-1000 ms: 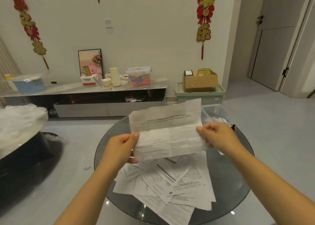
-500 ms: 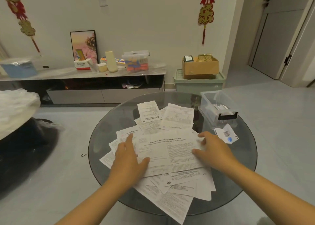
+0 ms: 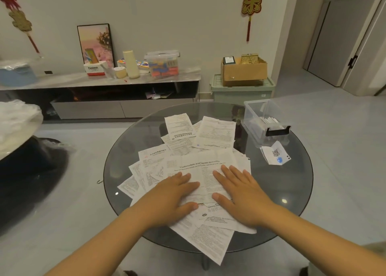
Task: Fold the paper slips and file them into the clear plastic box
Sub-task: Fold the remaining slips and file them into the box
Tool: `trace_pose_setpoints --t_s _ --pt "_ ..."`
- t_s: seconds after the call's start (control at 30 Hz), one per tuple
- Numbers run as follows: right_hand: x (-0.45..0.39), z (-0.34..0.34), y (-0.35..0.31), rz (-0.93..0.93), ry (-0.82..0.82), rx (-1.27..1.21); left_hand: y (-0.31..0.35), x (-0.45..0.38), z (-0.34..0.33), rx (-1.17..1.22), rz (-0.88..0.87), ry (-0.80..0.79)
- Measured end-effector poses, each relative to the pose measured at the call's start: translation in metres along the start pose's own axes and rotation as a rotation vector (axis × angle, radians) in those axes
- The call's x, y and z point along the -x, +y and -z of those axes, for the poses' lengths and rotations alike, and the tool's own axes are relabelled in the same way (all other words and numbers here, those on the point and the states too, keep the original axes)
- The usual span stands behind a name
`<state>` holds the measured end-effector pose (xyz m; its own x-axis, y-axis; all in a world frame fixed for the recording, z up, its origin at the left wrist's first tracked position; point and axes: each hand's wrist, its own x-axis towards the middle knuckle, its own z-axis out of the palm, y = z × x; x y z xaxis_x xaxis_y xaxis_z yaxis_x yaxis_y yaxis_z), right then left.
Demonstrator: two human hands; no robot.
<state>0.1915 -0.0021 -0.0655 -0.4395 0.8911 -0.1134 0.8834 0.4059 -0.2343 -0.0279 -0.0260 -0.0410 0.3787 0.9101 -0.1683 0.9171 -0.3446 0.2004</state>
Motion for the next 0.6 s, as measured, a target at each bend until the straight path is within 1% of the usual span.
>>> trace_pose_setpoints --t_s 0.1,0.2,0.3,0.4,0.5,0.6 --pt "0.003 0.006 -0.006 -0.01 0.096 -0.093 0.006 0.004 0.013 -0.016 -0.034 0.063" --pt "0.01 0.014 -0.016 0.092 0.229 -0.123 0.018 0.003 0.021 -0.097 -0.102 0.145" --pt "0.02 0.02 -0.028 0.129 0.253 -0.133 0.033 0.0 0.02 -0.108 -0.102 0.222" --pt "0.024 0.024 -0.028 0.05 0.295 -0.109 0.049 -0.003 0.02 -0.07 -0.123 0.288" --pt "0.025 0.029 -0.015 -0.09 0.281 -0.223 0.051 -0.005 0.027 0.093 -0.13 0.341" --pt "0.025 0.034 0.001 -0.213 0.206 -0.373 0.04 -0.008 0.035 0.23 -0.093 0.407"
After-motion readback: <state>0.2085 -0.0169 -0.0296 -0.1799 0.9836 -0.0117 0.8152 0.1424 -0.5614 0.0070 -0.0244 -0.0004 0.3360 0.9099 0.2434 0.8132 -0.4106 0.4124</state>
